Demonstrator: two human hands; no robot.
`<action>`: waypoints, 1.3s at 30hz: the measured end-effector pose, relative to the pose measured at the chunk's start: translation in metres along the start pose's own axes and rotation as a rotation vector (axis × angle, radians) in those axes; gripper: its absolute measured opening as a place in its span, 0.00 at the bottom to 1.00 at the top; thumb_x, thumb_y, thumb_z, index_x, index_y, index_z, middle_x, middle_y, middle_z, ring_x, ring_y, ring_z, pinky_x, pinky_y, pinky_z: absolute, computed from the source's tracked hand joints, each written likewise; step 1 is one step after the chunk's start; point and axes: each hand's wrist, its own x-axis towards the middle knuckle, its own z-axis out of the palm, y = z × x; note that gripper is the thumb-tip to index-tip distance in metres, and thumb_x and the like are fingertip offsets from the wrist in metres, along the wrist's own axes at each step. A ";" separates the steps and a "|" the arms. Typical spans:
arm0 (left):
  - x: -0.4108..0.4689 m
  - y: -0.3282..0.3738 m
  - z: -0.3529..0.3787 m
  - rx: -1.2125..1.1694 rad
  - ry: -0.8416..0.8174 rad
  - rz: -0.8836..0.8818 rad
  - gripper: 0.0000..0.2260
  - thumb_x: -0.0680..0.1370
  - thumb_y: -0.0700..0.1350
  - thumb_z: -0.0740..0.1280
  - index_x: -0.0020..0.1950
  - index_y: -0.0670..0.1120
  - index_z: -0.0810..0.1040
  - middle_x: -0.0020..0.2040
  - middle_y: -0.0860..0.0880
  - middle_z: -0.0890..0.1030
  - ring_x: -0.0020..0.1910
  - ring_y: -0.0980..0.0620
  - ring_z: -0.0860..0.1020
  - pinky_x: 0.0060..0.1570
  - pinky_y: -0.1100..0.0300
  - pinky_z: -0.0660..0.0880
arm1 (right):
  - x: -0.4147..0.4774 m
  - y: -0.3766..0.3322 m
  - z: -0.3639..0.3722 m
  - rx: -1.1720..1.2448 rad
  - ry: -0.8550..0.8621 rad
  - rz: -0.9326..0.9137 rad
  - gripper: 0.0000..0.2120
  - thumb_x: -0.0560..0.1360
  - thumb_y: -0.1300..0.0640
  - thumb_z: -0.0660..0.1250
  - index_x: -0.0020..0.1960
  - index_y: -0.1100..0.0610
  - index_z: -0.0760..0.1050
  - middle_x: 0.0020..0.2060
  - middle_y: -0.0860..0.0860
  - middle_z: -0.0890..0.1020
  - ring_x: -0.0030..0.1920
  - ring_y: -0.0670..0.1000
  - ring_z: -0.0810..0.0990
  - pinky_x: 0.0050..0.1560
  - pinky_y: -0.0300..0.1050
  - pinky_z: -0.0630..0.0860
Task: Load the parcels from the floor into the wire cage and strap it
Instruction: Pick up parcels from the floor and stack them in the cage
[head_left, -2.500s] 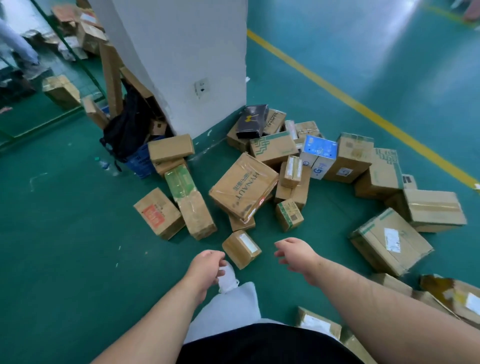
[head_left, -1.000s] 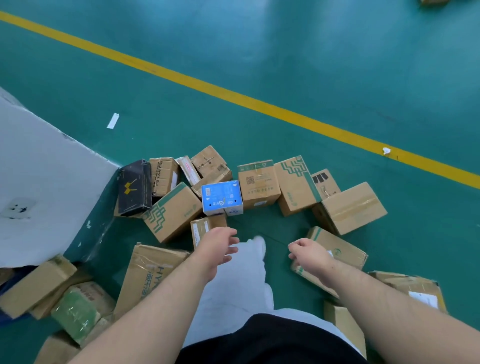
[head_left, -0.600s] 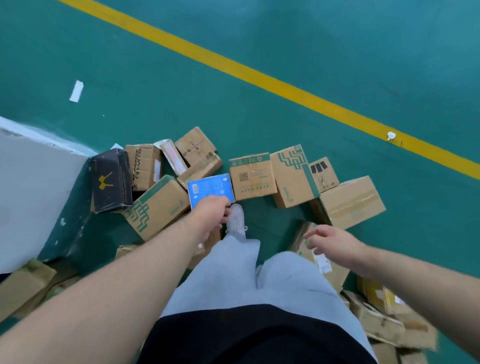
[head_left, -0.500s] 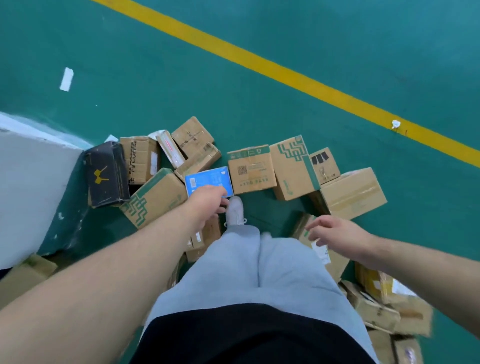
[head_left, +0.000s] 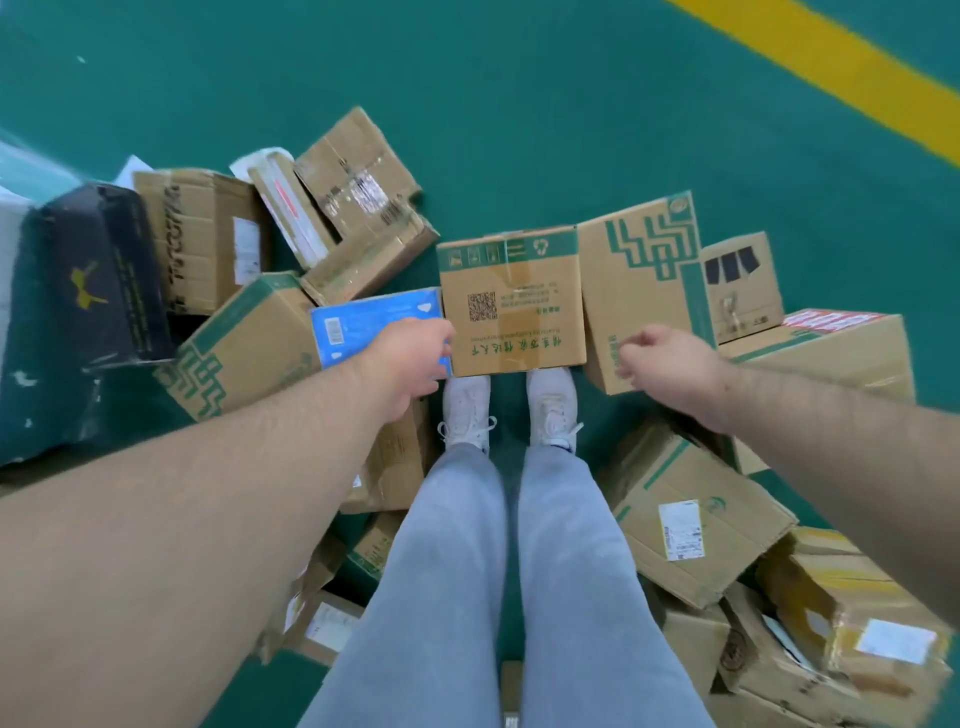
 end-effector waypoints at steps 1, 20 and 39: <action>0.019 0.001 0.008 0.006 0.015 -0.004 0.08 0.84 0.44 0.61 0.62 0.46 0.74 0.56 0.50 0.79 0.53 0.51 0.78 0.58 0.54 0.76 | 0.021 0.000 0.003 -0.007 0.008 0.007 0.16 0.82 0.54 0.60 0.68 0.54 0.74 0.57 0.53 0.81 0.59 0.56 0.78 0.59 0.49 0.73; 0.044 -0.038 0.030 -0.452 -0.013 0.102 0.22 0.63 0.36 0.61 0.56 0.51 0.70 0.59 0.44 0.81 0.52 0.47 0.78 0.43 0.54 0.71 | 0.047 0.000 0.002 0.262 -0.143 -0.060 0.24 0.71 0.52 0.68 0.67 0.49 0.73 0.66 0.47 0.77 0.65 0.52 0.73 0.67 0.53 0.66; -0.357 -0.237 -0.111 -1.116 0.306 0.492 0.18 0.74 0.37 0.59 0.62 0.49 0.75 0.53 0.50 0.81 0.53 0.47 0.77 0.50 0.53 0.72 | -0.350 -0.091 0.060 -0.102 -0.513 -0.621 0.29 0.72 0.38 0.63 0.73 0.33 0.67 0.69 0.40 0.76 0.67 0.49 0.74 0.68 0.50 0.65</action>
